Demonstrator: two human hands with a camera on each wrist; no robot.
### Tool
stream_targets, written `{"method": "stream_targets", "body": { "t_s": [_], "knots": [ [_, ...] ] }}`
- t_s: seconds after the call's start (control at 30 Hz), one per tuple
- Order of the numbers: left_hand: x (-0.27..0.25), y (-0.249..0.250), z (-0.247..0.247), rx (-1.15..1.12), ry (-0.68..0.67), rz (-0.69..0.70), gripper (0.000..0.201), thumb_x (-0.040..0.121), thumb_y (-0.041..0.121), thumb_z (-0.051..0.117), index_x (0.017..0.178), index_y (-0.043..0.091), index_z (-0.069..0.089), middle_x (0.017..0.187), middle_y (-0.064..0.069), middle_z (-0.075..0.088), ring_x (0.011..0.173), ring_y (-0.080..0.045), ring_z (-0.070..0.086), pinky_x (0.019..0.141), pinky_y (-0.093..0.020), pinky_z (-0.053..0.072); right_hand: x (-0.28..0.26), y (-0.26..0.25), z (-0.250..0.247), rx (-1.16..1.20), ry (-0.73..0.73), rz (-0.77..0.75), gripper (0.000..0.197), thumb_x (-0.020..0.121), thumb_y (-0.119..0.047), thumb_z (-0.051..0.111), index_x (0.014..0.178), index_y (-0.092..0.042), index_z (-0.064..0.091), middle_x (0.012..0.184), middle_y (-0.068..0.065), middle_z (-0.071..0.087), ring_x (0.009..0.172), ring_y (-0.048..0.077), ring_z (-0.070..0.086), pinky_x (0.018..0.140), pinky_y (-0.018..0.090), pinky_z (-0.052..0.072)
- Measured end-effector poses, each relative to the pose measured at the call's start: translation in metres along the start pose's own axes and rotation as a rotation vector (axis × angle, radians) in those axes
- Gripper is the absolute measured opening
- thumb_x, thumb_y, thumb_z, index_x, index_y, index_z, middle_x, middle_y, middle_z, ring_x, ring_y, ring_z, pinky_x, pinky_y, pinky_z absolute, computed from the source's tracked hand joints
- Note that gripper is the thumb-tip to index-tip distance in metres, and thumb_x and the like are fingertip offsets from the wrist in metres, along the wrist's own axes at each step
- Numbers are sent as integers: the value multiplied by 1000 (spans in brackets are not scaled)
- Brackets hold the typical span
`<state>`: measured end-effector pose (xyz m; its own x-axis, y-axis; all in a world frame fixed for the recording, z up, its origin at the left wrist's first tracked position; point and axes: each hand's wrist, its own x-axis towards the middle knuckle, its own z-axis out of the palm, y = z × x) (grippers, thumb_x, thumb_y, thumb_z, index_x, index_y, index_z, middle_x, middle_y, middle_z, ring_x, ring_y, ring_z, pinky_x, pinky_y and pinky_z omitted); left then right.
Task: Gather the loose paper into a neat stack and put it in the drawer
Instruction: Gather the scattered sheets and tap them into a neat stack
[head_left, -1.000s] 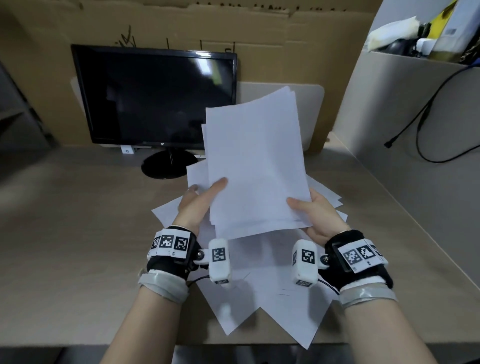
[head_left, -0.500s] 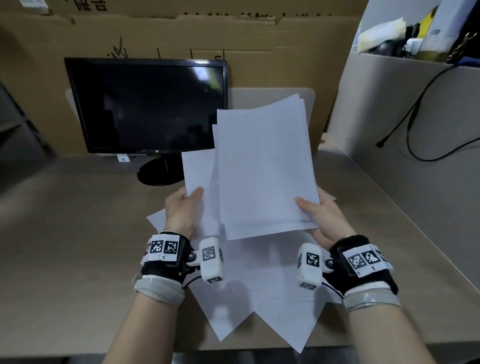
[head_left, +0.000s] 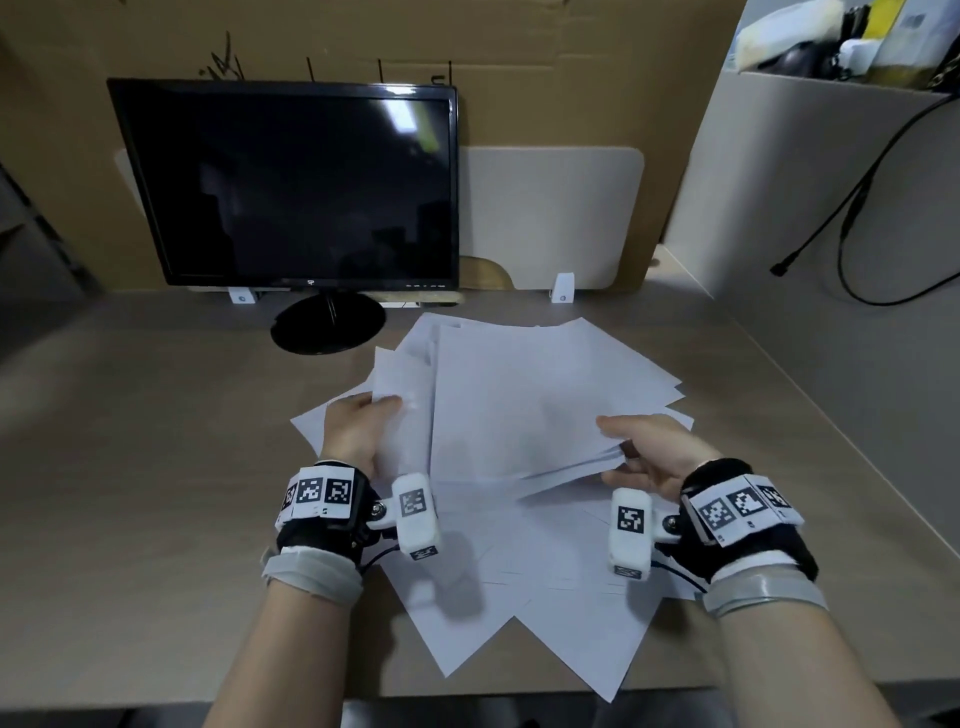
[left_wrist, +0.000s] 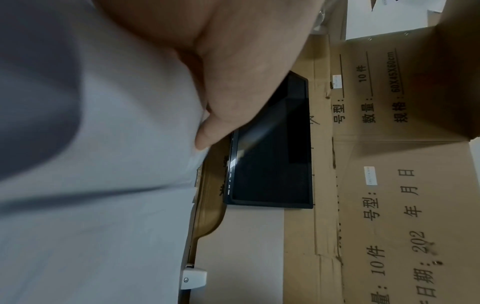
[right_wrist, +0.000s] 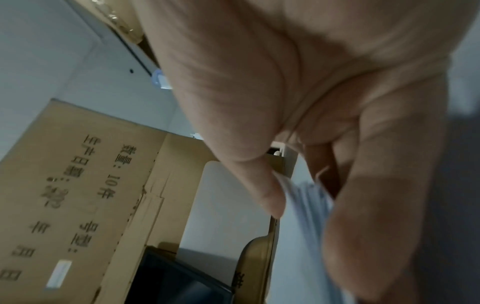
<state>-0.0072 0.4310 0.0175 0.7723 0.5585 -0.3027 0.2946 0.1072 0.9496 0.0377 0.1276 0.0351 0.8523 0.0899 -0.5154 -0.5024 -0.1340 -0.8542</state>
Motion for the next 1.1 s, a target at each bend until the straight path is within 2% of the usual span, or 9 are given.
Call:
{"method": "stream_targets", "body": {
  "t_s": [0.13, 0.2, 0.37, 0.47, 0.57, 0.67, 0.87, 1.0, 1.1],
  "knots": [
    [-2, -2, 1, 65, -58, -59, 10, 87, 19, 74, 86, 10, 69, 100, -17, 74, 94, -34, 71, 91, -47, 57, -8, -6, 5, -142, -19, 15, 65, 95, -13, 65, 148, -2, 28, 98, 17, 66, 70, 30, 75, 54, 30, 61],
    [-3, -2, 1, 86, -61, -63, 10, 87, 19, 73, 90, 10, 68, 106, -19, 74, 100, -37, 71, 92, -52, 55, -9, -6, 8, -172, -24, 3, 67, 95, -11, 64, 146, 1, 23, 90, 24, 74, 64, 27, 74, 51, 28, 59],
    [-5, -4, -3, 99, -82, -61, 8, 92, 15, 68, 97, 9, 67, 108, -19, 73, 100, -37, 70, 94, -51, 56, -8, -1, 16, -127, 21, -24, 64, 92, -10, 66, 145, -3, 31, 111, 16, 64, 80, 36, 74, 74, 41, 63],
    [-5, -8, -4, 81, -74, -38, 15, 94, 14, 66, 106, 4, 66, 107, -18, 72, 98, -36, 70, 91, -47, 57, -6, 4, 19, 1, 99, -56, 64, 90, -6, 66, 146, -5, 36, 124, 14, 56, 95, 37, 68, 54, 32, 60],
    [-4, -11, -4, 37, -63, -33, 4, 96, 10, 65, 94, 7, 63, 98, -16, 70, 89, -34, 68, 72, -40, 61, -5, 7, 21, 54, 135, -85, 21, 90, 1, 63, 110, -2, 59, 111, 16, 65, 95, 31, 66, 54, 32, 59],
    [-4, -11, -8, 16, -68, -51, 8, 93, 14, 69, 97, 8, 66, 105, -18, 73, 97, -36, 71, 94, -51, 57, -11, 6, 20, 116, 130, -87, 23, 92, 5, 60, 86, -14, 49, 93, 6, 59, 87, 24, 63, 67, 40, 60],
    [8, -1, -31, -89, 162, -1, 31, 92, 21, 74, 113, 2, 62, 109, -15, 70, 95, -31, 68, 96, -45, 55, -16, 7, 14, 128, 148, -78, 27, 94, 5, 59, 104, -15, 43, 91, 4, 55, 91, 30, 63, 69, 39, 61],
    [6, 11, -42, -322, 282, 60, 21, 98, 20, 66, 114, 10, 55, 95, -4, 65, 81, -22, 62, 80, -34, 52, -11, 4, 14, 254, 175, -77, 27, 94, 9, 56, 111, -10, 45, 92, 9, 59, 84, 29, 63, 55, 36, 61],
    [3, 10, -37, -398, 366, 89, 25, 100, 21, 62, 120, 8, 56, 100, -4, 61, 90, -23, 60, 84, -35, 51, -2, 6, 19, 418, 188, -48, 19, 93, 9, 57, 110, 3, 51, 109, 17, 58, 84, 32, 63, 45, 33, 58]
  ]
}}
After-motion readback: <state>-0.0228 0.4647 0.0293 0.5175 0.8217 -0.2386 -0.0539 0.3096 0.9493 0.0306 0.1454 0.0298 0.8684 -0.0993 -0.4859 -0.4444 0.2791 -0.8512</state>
